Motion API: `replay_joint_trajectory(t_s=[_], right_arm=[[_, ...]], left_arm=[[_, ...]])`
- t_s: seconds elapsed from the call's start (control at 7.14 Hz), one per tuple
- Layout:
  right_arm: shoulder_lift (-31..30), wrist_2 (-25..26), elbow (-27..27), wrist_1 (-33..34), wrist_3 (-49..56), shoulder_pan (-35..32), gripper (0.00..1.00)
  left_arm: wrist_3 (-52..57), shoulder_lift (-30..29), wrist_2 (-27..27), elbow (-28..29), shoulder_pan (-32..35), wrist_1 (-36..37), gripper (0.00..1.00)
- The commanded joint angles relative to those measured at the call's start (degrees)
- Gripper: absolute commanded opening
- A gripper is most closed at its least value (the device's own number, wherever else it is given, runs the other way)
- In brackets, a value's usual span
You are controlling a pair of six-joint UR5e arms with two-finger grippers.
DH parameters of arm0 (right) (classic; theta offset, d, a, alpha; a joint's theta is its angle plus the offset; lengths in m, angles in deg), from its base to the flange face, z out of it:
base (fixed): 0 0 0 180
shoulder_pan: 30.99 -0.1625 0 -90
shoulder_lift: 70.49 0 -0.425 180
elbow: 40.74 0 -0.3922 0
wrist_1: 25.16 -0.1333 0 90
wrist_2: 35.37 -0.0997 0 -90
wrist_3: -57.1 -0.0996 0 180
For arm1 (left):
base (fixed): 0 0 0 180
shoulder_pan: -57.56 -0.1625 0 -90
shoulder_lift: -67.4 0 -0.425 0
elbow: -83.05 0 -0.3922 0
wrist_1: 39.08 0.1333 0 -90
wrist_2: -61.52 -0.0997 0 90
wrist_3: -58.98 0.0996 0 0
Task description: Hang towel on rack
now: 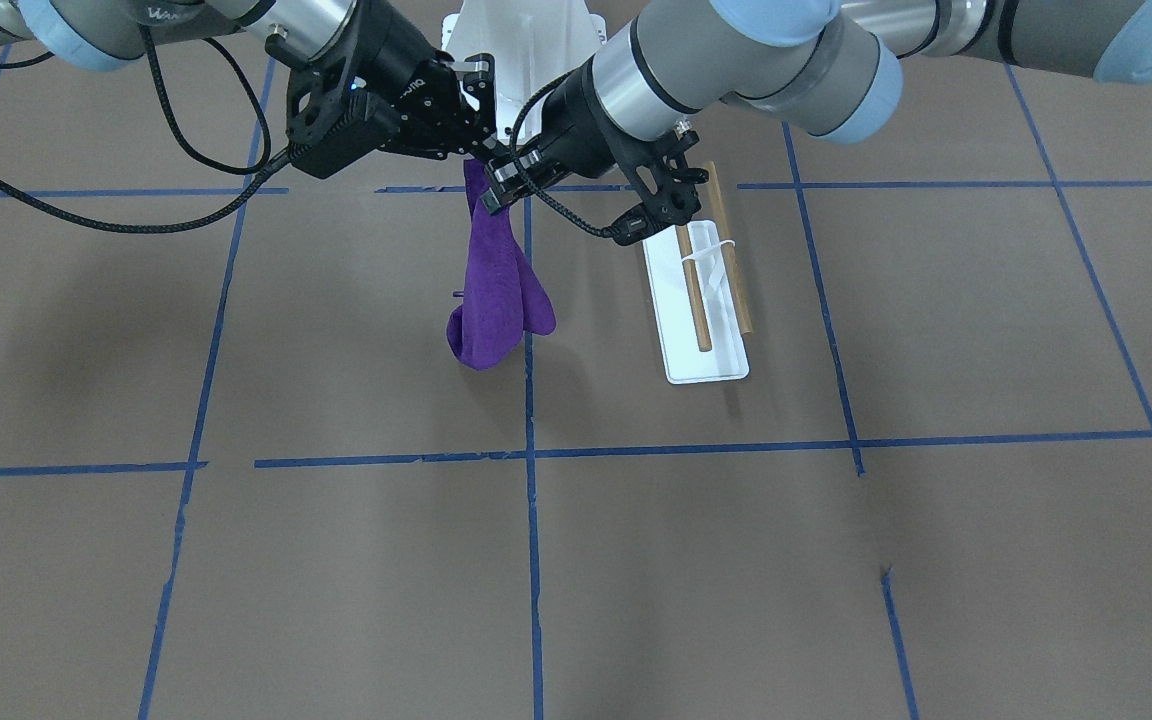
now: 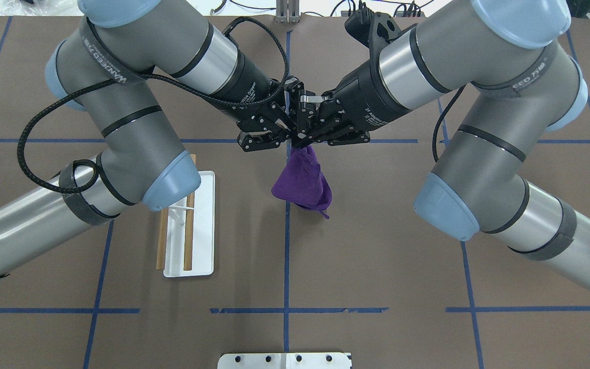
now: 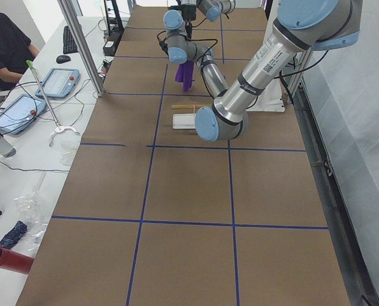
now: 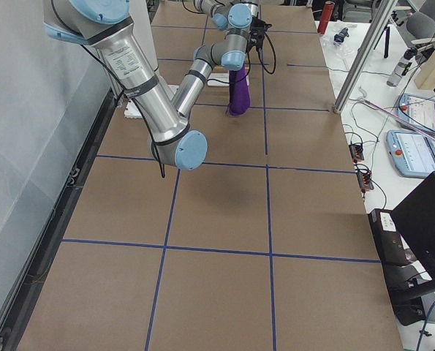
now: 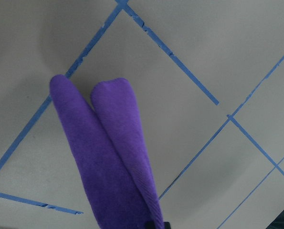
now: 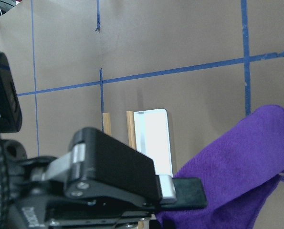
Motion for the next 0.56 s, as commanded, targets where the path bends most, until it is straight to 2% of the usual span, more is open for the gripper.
replay_joint_trajectory(t_s=[0.0,0.28,0.42], right_arm=[[-0.6,-0.3,-0.5,0.0,0.0,-1.2,1.00],[-6.1,-4.6,-5.2,-0.1,0.1,-5.8,1.00],[-8.2,-7.1,-5.7,-0.1,0.1,-8.7,1.00]], left_arm=[[-0.3,0.0,-0.1,-0.1,0.0,0.0,0.00],[2.4,2.4,0.0,-1.2,0.2,-0.1,0.00],[10.2,8.2,0.5,-6.4,0.3,-0.1,0.00]])
